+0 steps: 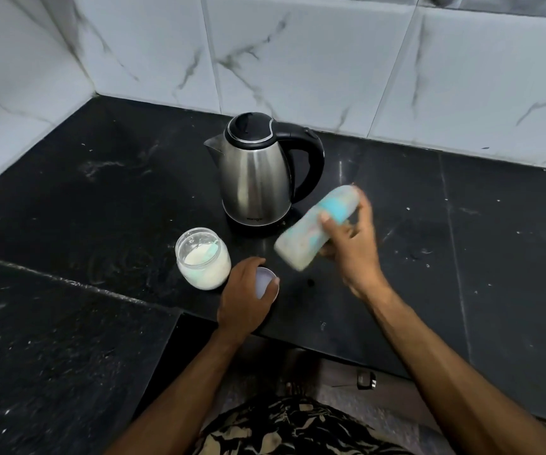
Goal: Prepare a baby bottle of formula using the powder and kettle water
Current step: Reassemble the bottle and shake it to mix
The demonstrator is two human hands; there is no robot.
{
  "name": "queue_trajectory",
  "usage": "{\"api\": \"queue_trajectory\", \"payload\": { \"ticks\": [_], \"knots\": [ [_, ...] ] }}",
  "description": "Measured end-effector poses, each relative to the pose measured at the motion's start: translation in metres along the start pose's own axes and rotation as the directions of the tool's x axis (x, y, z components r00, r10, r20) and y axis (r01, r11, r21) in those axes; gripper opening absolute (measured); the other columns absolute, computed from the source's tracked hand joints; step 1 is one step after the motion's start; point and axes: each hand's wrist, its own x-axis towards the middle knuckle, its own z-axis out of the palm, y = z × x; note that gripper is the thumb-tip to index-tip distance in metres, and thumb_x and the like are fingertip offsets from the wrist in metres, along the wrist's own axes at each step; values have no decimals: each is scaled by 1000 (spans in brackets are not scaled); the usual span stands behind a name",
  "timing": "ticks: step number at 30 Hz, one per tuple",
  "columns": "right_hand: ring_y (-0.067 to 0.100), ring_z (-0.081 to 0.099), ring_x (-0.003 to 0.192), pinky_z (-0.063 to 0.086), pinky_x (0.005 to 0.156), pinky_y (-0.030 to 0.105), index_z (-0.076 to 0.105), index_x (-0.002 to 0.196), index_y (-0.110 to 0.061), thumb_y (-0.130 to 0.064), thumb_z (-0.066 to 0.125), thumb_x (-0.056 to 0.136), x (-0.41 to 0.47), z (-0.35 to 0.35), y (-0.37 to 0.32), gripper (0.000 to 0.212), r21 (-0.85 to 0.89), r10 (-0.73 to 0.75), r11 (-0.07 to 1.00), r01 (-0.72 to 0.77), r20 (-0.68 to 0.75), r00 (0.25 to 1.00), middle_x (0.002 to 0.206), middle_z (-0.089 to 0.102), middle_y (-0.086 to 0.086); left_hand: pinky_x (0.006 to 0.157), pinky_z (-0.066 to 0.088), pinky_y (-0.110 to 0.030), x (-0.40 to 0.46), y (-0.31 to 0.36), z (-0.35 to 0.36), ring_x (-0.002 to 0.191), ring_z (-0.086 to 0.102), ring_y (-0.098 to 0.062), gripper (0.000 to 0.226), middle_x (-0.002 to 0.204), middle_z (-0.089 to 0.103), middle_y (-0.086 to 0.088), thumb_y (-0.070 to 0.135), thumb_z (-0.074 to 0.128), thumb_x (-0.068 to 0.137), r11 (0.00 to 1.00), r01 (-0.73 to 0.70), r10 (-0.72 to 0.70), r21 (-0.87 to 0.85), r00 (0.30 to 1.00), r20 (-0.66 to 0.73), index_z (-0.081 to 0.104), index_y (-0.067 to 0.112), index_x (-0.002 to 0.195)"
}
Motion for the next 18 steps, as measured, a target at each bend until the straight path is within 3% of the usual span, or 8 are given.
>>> {"api": "queue_trajectory", "payload": {
  "ticks": [2, 3, 4, 7, 9, 14, 15, 18],
  "knots": [
    [20, 72, 90, 60, 66, 35, 37, 139, -30, -17, 74, 80, -15, 4, 5, 70, -160, 73, 987, -34, 243, 967, 109, 69, 10, 101, 43, -26, 3, -7, 2, 113, 56, -16, 52, 122, 62, -2, 44, 69, 83, 1000, 0, 0, 15, 999, 45, 60, 12, 123],
    [22, 72, 92, 60, 67, 34, 38, 139, -30, -16, 75, 79, -17, 3, 7, 72, -199, 87, 980, -29, 290, 953, 112, 67, 13, 101, 45, -31, 4, -8, 2, 113, 56, -16, 52, 122, 62, -1, 41, 73, 81, 1000, 5, -6, 23, 999, 54, 60, 13, 123],
    [21, 72, 91, 60, 65, 33, 39, 137, -30, -14, 75, 80, -15, 2, 7, 69, -182, 61, 983, -12, 264, 962, 110, 68, 11, 101, 45, -32, 4, -8, 2, 115, 56, -16, 52, 123, 62, -1, 40, 73, 81, 1000, 10, -11, 21, 999, 46, 60, 13, 123],
    [16, 71, 84, 61, 60, 36, 39, 137, -24, -14, 67, 90, 4, -5, -1, 56, 66, -13, 998, 19, -84, 996, 92, 72, -7, 105, 36, -20, -1, 1, 0, 119, 52, -13, 53, 127, 61, 0, 49, 58, 86, 1000, 11, -11, -5, 1000, -22, 60, 12, 124],
    [18, 70, 86, 61, 63, 39, 36, 140, -21, -18, 64, 92, 9, -8, -2, 56, 174, -6, 984, 32, -146, 989, 92, 71, -8, 104, 35, -19, -2, 4, -1, 120, 52, -12, 54, 128, 61, 0, 51, 55, 87, 1000, 16, -16, -7, 1000, -20, 59, 13, 125],
    [22, 72, 91, 59, 64, 31, 38, 140, -29, -14, 75, 79, -20, -2, 11, 73, -185, 96, 982, -44, 282, 955, 115, 65, 16, 109, 36, -25, 2, -14, 5, 121, 51, -16, 57, 128, 60, -5, 40, 72, 79, 999, -6, 2, 53, 997, 75, 61, 9, 125],
    [21, 72, 91, 59, 64, 33, 39, 140, -28, -14, 75, 80, -18, -2, 10, 71, -170, 71, 985, -29, 243, 967, 113, 67, 13, 108, 35, -23, 1, -11, 3, 120, 51, -16, 56, 128, 60, -5, 40, 71, 80, 999, 15, -18, 37, 998, 68, 61, 9, 125],
    [13, 70, 82, 58, 65, 41, 37, 139, -24, -14, 67, 91, 3, -6, 5, 57, 29, 9, 1000, -7, -86, 996, 90, 72, -9, 104, 31, -13, -1, 0, 1, 118, 52, -15, 52, 126, 61, -3, 46, 60, 87, 1000, 11, -11, -5, 1000, -21, 60, 10, 124]
  ]
}}
